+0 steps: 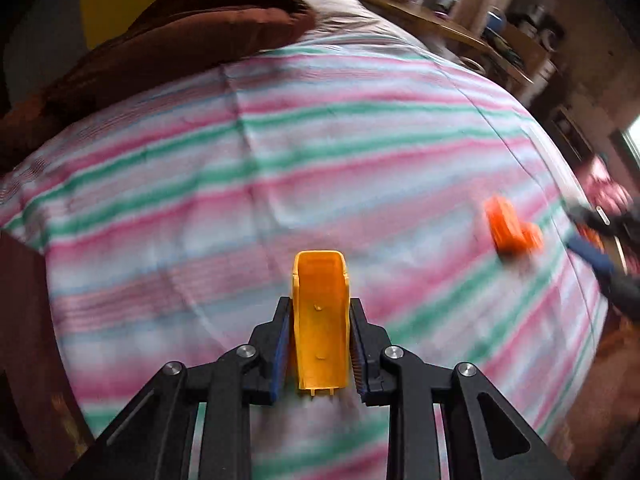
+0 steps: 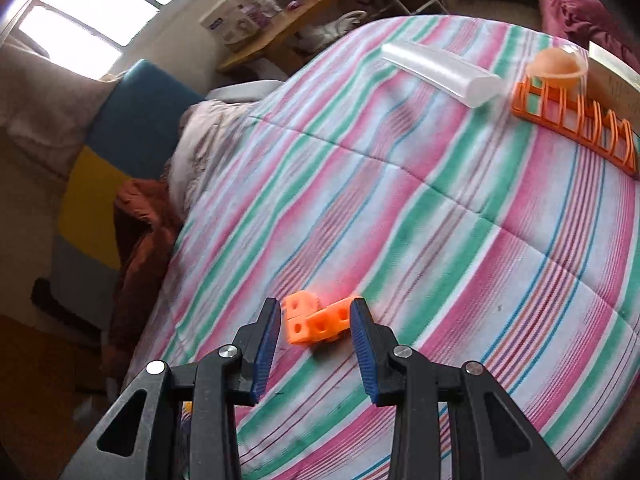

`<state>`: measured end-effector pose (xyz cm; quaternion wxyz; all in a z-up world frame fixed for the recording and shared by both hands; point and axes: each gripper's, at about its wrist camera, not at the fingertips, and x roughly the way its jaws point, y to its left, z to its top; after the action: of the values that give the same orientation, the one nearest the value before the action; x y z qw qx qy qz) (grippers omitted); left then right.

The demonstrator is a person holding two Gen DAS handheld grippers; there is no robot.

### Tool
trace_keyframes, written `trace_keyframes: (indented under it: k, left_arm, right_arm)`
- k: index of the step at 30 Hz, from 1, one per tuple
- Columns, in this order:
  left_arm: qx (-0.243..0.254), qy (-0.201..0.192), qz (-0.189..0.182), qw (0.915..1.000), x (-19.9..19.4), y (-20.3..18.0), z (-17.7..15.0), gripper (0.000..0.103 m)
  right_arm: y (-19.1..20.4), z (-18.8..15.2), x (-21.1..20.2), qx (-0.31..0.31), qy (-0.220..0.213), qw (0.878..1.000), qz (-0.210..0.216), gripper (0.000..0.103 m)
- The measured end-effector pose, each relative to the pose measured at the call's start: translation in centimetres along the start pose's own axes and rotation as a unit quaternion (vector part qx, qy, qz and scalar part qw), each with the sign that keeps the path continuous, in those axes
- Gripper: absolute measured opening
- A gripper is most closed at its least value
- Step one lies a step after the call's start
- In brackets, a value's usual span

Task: Organize rigid objects
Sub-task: 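Lift the orange piece with the left gripper while the right moves over the orange cubes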

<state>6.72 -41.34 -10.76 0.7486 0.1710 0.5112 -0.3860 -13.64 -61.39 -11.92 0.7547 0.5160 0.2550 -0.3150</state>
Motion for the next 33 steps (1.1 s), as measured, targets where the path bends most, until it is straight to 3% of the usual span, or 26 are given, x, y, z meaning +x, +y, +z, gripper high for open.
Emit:
trace_keyframes:
  k: [3,6,8,13,20,28,32,33]
  left_arm:
    - [-0.003,0.001,-0.019,0.9998,-1.2,-0.4,-2.6,0.026]
    - [-0.008,-0.003,-0.036,0.9993,-2.7,-0.3,-4.8,0.026]
    - [-0.007,-0.012,-0.039,0.9991,-3.8,-0.4,-5.8,0.027]
    - [-0.013,-0.034,-0.057,0.9977,-6.7,-0.1,-8.2,0.027]
    - [-0.011,-0.062,-0.077,0.9951,-9.9,0.2,-10.0,0.027]
    - [-0.023,-0.079,-0.094,0.9922,-12.4,1.1,-11.5,0.027]
    - [-0.026,-0.085,-0.089,0.992,-13.1,1.3,-11.9,0.027]
    - [-0.027,-0.088,-0.088,0.9919,-13.3,1.4,-12.0,0.027]
  right_arm:
    - [0.0,0.0,1.0,0.001,0.017,1.0,-0.008,0.036]
    - [0.4,-0.4,2.0,-0.007,0.038,0.999,-0.007,0.044]
    - [1.0,-0.7,2.6,-0.023,0.047,0.999,-0.014,0.045]
    - [2.2,-0.9,3.5,-0.057,0.038,0.997,-0.029,0.055]
    - [4.0,-1.5,4.1,-0.128,0.016,0.99,-0.056,0.059]
    - [5.5,-2.4,5.0,-0.197,0.016,0.977,-0.085,0.078]
    - [5.0,-2.3,6.3,-0.194,0.041,0.974,-0.107,0.078]
    - [4.9,-2.2,6.3,-0.195,0.038,0.974,-0.111,0.07]
